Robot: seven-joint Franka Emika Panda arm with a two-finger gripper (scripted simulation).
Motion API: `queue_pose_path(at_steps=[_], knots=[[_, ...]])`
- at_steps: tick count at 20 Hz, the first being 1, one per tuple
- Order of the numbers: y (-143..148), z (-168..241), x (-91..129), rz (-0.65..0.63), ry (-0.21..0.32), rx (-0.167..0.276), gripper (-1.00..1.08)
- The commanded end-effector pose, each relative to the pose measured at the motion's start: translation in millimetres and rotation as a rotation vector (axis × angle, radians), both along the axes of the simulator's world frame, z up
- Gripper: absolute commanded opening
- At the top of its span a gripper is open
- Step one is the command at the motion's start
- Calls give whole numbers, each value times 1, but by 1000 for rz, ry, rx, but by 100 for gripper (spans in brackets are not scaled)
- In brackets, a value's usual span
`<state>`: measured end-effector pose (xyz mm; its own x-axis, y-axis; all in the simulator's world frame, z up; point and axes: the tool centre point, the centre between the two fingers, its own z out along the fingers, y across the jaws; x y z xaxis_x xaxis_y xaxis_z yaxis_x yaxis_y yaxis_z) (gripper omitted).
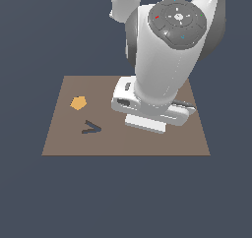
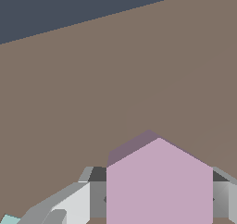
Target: Insert a designated object into the corresponding slot on a board.
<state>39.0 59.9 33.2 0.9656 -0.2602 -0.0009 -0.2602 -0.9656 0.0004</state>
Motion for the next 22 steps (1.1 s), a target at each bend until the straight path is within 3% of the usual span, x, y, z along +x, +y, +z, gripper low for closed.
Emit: queue_pose_path(at_steps=[1, 12, 22], knots=[[5, 1, -2, 41, -1, 0, -100], [42, 3, -26, 377, -1, 0, -100], [74, 5, -77, 840, -1, 0, -100]])
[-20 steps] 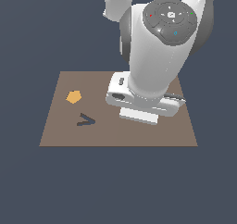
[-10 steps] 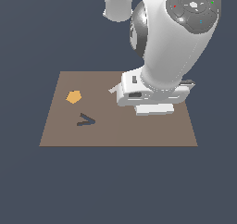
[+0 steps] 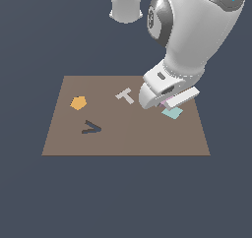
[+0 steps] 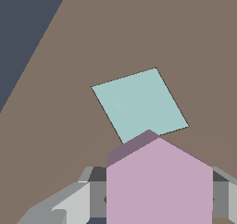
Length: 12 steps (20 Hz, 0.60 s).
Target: Insert a designated object into the corresponding slot on a board.
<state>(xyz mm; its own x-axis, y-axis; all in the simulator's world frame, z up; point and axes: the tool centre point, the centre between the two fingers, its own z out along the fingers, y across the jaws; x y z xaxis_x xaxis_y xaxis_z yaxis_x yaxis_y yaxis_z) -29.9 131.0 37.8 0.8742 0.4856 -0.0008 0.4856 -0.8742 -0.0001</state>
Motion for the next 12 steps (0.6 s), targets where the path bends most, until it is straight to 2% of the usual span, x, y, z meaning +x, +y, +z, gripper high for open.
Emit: queue_pose_path(at_steps=[1, 6, 12], knots=[[5, 1, -13, 111, -1, 0, -100], [9, 2, -36, 282, 0, 0, -100], [9, 2, -55, 423, 0, 0, -100]])
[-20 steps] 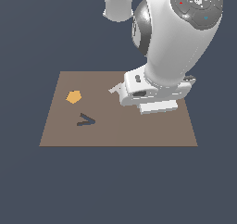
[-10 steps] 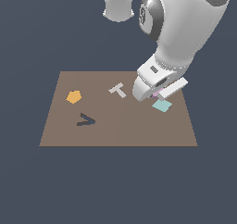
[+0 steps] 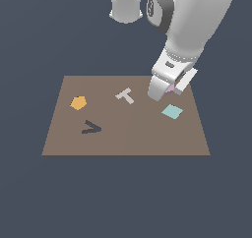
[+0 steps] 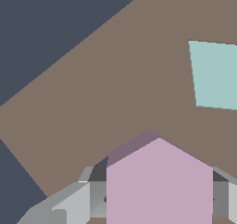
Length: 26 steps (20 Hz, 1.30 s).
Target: Insert a designated object into the corresponding slot on a board.
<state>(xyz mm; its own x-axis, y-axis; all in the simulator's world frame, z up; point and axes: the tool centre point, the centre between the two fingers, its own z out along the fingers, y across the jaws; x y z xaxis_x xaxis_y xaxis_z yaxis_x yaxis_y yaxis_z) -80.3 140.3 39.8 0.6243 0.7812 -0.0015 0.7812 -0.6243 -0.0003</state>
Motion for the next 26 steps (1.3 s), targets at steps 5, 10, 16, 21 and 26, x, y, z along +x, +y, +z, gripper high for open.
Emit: queue_pose_path(at_steps=[5, 10, 16, 21, 26], knots=[[-2, 1, -13, 104, 0, 0, -100], [-3, 1, -17, 131, 0, 0, -100], [-3, 1, -16, 126, 0, 0, -100], [-3, -8, -16, 125, 0, -1, -100], [-3, -9, -16, 124, 0, -1, 100]])
